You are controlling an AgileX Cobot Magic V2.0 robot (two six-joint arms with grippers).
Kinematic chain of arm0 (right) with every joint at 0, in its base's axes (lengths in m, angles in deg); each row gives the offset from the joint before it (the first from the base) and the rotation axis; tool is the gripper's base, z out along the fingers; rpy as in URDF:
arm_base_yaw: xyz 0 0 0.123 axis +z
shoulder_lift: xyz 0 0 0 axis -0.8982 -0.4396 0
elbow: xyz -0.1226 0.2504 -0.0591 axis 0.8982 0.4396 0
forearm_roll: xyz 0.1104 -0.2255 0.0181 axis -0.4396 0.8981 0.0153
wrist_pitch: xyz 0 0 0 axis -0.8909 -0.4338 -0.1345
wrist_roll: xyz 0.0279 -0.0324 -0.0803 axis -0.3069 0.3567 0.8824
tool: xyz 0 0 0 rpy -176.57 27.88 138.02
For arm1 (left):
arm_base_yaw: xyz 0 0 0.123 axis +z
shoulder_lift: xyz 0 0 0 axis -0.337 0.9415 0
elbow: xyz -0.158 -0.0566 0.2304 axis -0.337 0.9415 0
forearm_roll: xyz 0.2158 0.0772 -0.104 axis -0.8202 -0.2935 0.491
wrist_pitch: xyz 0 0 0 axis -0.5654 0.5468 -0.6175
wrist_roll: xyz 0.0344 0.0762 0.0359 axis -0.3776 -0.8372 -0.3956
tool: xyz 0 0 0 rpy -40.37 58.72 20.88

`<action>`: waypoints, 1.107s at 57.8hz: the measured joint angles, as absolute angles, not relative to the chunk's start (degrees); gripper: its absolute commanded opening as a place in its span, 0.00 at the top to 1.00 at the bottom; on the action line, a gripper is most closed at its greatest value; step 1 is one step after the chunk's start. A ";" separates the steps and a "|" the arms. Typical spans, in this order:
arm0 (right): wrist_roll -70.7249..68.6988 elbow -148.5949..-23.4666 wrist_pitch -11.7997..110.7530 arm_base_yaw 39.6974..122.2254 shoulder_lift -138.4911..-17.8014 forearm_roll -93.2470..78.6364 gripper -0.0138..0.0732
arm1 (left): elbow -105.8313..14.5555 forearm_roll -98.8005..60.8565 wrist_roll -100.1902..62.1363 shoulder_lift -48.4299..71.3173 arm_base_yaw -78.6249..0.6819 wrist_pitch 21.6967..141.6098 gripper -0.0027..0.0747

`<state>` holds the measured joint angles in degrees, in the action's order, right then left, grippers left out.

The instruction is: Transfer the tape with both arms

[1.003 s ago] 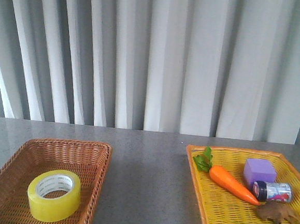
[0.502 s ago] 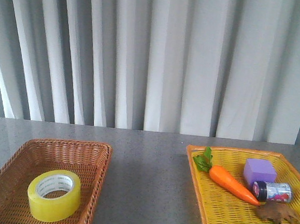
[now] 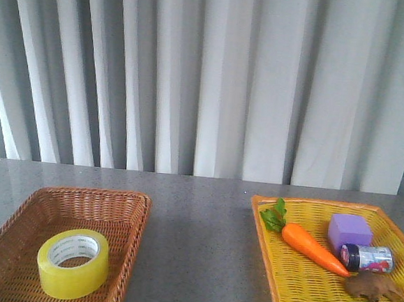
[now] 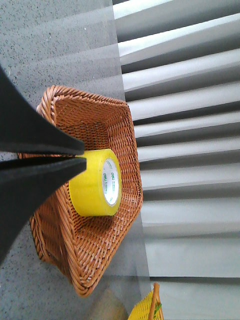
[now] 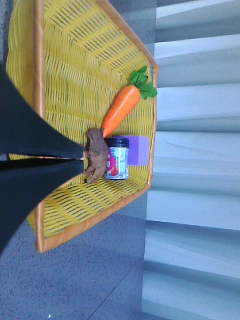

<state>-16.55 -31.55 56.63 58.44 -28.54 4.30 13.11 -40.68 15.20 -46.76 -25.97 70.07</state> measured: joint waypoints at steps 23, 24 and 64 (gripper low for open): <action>-23.64 -24.18 60.17 58.44 -19.12 7.24 0.85 | 13.11 -40.68 15.20 -46.76 -25.97 70.02 0.97; -24.16 -24.18 60.00 58.44 -19.10 7.73 0.85 | 13.11 -40.68 15.20 -46.76 -25.97 70.02 0.97; -26.67 -24.18 59.31 59.66 -18.98 11.20 0.85 | 13.11 -40.68 15.20 -46.76 -25.97 70.02 0.97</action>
<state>-26.67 -24.18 59.31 59.66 -18.98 11.20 13.11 -40.68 15.20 -46.76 -25.97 70.02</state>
